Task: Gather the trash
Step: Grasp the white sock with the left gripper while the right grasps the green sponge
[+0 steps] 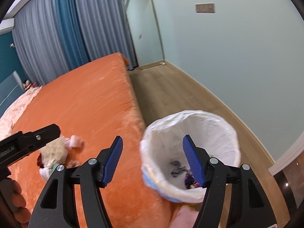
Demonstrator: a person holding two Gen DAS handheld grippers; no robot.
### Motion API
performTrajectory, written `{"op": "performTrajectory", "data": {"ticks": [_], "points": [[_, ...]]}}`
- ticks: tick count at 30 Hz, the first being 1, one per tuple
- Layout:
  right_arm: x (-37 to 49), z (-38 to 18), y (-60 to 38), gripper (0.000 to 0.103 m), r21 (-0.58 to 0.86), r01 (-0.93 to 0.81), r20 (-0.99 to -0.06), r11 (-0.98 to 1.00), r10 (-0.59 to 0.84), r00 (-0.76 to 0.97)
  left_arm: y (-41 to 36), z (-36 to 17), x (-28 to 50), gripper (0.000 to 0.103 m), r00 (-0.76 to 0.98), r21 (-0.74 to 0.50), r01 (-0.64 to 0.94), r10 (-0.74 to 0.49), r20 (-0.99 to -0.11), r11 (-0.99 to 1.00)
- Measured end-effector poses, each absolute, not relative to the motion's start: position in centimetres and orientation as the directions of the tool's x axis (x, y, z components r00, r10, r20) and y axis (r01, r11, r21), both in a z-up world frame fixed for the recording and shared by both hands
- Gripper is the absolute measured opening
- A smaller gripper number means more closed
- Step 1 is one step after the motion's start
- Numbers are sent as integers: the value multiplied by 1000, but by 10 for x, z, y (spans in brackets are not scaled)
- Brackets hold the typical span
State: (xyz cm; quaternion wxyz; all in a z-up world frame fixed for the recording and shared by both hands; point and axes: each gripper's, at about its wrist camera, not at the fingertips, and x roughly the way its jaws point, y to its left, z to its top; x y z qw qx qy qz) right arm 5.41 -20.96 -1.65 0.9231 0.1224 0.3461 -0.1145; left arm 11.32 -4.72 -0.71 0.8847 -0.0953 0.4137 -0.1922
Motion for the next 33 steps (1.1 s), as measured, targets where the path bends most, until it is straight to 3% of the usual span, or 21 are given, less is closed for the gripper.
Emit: {"op": "performTrajectory", "data": {"ticks": [17, 33], "points": [[79, -38, -87, 64, 109, 67, -726, 992, 34, 687, 95, -56, 116, 75, 593, -298, -8, -236, -770, 954], [124, -97, 3, 64, 88, -79, -810, 993, 117, 575, 168, -127, 144, 75, 475, -364, -155, -254, -843, 918]]}}
